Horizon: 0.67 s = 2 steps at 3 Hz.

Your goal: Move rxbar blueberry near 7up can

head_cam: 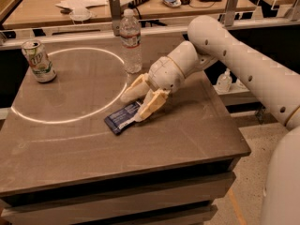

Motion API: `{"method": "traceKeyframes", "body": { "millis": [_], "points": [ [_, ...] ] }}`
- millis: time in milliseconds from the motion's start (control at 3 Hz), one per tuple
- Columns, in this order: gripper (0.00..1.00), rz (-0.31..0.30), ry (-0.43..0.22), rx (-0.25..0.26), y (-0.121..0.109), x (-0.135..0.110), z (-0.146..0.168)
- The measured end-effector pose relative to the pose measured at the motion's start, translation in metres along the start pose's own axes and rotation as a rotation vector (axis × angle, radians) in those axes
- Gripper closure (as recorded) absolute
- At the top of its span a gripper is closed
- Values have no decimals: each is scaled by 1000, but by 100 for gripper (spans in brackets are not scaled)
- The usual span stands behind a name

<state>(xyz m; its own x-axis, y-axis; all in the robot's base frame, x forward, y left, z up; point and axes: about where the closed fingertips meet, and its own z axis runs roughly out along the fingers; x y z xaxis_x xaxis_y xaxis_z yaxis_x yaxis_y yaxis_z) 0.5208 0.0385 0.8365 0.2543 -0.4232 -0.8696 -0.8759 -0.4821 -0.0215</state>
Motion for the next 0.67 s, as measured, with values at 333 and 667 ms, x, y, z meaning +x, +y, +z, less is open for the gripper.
{"method": "traceKeyframes", "body": {
  "millis": [333,667],
  "points": [
    [72,10,7,-25,3,1,1],
    [95,15,20,-82,5,-2,6]
  ]
}}
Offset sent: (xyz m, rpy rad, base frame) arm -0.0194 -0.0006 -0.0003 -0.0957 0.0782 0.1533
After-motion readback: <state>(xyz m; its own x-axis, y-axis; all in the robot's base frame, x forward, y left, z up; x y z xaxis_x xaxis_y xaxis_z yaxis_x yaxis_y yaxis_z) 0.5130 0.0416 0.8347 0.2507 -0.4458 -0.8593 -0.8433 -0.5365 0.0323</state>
